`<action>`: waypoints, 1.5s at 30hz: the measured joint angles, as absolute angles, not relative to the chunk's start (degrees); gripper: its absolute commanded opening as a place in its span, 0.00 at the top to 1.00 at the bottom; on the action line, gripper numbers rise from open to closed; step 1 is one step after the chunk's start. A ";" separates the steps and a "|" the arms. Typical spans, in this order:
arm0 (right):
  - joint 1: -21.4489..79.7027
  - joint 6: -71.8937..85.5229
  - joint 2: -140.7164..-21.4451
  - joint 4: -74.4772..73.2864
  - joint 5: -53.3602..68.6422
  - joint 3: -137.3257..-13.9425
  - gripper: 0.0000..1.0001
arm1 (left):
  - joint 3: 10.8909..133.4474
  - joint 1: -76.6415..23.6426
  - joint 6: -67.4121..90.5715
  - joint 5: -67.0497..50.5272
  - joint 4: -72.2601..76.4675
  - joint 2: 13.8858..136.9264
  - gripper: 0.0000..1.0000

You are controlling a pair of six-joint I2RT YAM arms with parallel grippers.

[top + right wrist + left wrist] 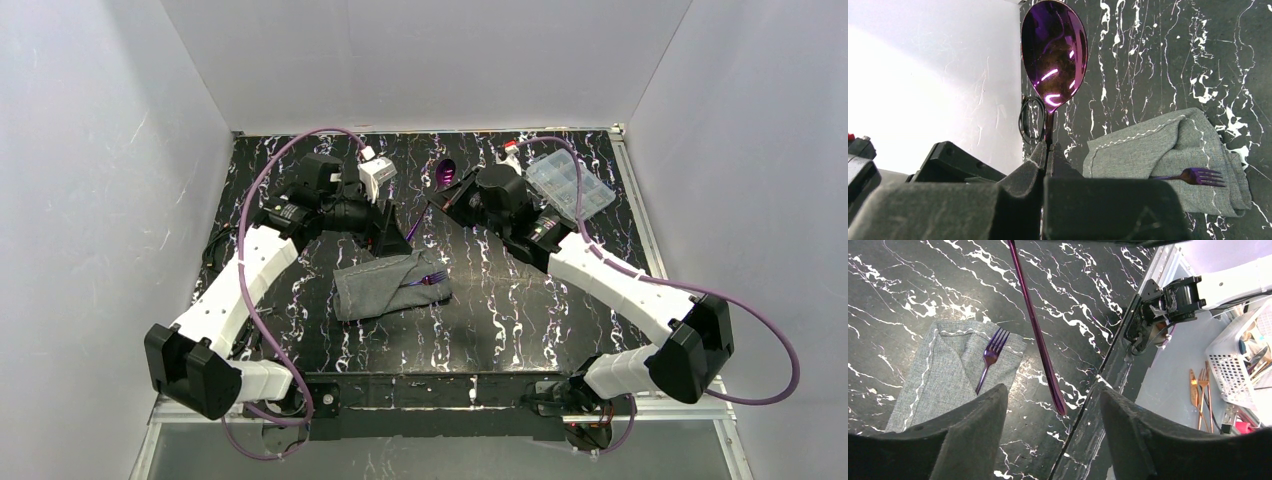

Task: Fold the napkin into a case and place the utensils inside
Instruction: Pass from the right arm to the left

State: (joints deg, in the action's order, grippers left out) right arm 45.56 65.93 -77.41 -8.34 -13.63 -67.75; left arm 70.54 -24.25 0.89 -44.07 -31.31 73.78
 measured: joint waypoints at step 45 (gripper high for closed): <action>27.07 37.10 -76.82 3.92 53.34 -75.77 0.14 | 71.31 -23.35 -11.60 -62.78 -49.43 72.62 1.00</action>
State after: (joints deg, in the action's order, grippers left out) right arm 27.07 37.10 -76.82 3.92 53.34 -75.77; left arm 71.31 -23.35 -11.60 -62.78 -49.43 72.62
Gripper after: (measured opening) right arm 0.925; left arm 0.017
